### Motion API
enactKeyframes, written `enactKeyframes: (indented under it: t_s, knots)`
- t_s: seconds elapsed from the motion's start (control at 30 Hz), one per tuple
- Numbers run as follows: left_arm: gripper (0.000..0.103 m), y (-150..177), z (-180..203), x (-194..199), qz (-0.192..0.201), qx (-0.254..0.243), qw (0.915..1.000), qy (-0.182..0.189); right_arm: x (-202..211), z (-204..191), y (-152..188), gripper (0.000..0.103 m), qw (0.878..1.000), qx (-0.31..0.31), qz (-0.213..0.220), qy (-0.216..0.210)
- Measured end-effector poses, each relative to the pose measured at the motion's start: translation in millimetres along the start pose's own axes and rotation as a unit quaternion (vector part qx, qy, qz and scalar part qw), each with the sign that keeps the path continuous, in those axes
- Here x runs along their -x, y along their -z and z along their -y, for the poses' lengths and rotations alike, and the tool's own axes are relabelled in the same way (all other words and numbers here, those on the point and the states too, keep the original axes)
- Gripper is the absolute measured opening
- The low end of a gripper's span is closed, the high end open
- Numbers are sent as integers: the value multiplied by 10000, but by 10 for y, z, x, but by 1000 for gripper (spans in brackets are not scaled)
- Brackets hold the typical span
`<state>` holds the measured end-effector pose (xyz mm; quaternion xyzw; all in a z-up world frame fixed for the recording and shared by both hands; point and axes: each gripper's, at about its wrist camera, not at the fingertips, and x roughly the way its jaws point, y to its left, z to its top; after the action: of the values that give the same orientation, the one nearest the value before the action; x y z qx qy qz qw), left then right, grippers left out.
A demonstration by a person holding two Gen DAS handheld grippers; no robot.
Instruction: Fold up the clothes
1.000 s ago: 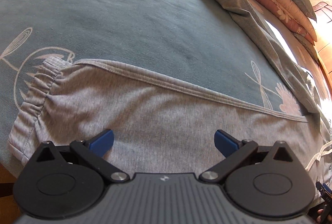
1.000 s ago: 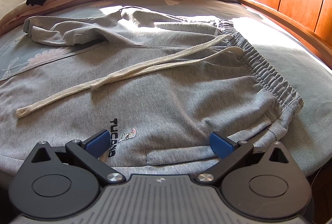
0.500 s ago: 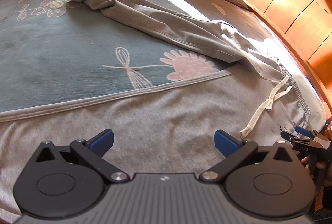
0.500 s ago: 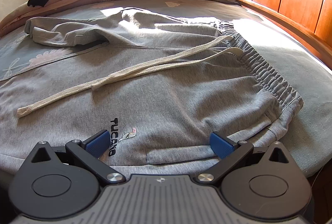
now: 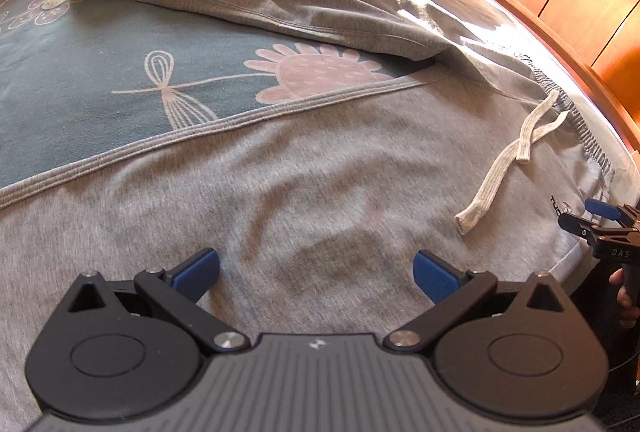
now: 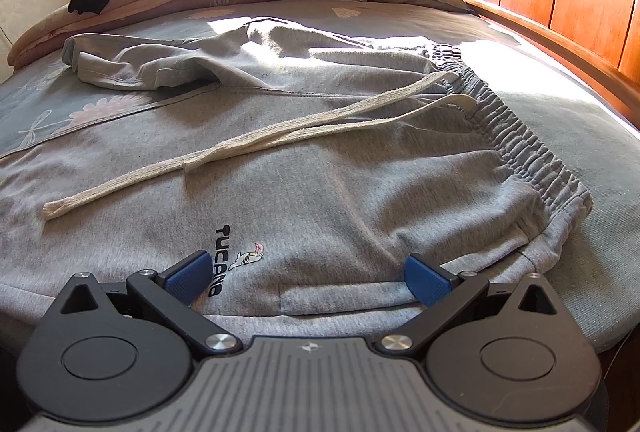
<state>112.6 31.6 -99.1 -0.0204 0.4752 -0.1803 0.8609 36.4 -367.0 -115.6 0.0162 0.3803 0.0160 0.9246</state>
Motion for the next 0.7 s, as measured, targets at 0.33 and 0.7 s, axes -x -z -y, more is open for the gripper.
enactKeyframes:
  t_s: [0.33,0.7]
  knots:
    - [102,-45,-36,-5,102,634,9979,-90,-169,583,-349,103,9957,-708,460,380]
    - [102,-86,-34,-42,58,923,9955,-196,-131,922,-279,103,9932,-1020,327,446]
